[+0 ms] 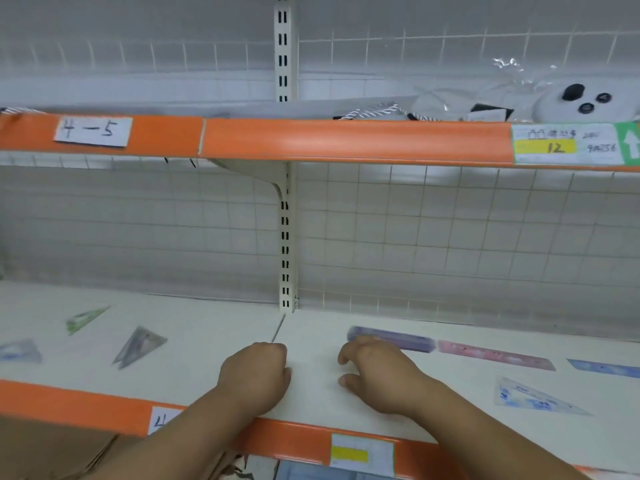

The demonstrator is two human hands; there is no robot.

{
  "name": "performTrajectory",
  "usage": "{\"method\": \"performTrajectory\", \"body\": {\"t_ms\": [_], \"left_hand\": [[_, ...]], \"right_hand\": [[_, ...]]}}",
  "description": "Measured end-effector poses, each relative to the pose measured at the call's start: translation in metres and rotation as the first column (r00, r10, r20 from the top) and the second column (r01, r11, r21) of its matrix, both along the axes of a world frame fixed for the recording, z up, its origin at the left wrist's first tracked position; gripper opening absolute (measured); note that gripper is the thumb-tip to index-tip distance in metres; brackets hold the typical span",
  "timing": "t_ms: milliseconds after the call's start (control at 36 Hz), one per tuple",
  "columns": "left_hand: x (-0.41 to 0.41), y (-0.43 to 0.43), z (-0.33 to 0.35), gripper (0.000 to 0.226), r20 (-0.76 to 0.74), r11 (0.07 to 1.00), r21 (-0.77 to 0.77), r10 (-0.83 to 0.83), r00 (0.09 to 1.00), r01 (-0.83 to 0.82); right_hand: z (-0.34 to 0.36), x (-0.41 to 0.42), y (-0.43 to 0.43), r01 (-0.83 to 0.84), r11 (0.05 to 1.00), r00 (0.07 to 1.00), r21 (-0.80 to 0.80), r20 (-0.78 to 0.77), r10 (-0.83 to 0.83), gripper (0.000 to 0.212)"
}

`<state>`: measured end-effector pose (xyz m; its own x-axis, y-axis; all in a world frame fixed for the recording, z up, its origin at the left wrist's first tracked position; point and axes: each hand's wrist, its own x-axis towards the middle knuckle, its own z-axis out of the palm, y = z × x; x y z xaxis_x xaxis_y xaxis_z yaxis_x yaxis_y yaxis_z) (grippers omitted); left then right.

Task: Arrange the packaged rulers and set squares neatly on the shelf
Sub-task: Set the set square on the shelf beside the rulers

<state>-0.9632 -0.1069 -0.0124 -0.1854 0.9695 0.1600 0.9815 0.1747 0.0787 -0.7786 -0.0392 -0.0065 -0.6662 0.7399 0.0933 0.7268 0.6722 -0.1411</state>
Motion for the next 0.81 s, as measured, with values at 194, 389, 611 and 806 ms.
{"method": "performTrajectory", "body": {"t_ms": [194,389,611,806], "left_hand": [[-0.098,-0.035,0.004,0.018,-0.018,0.999,0.0,0.033,0.999,-0.033],[-0.211,-0.088,0.005,0.023,-0.015,0.994,-0.026,0.104,0.994,-0.104],[-0.313,-0.141,-0.001,0.021,-0.017,0.98,-0.043,0.192,0.981,-0.192],[-0.368,-0.152,-0.006,0.025,0.024,0.963,-0.036,0.268,0.963,-0.267]], "right_hand": [[0.002,-0.1,-0.028,-0.053,0.998,0.998,0.019,-0.017,0.053,0.039],[-0.001,-0.213,-0.067,-0.098,0.995,0.994,0.014,-0.052,0.099,0.037],[-0.011,-0.315,-0.106,-0.16,0.987,0.985,-0.027,-0.077,0.157,0.032],[-0.014,-0.375,-0.105,-0.204,0.978,0.977,-0.036,-0.071,0.201,0.031]]}}
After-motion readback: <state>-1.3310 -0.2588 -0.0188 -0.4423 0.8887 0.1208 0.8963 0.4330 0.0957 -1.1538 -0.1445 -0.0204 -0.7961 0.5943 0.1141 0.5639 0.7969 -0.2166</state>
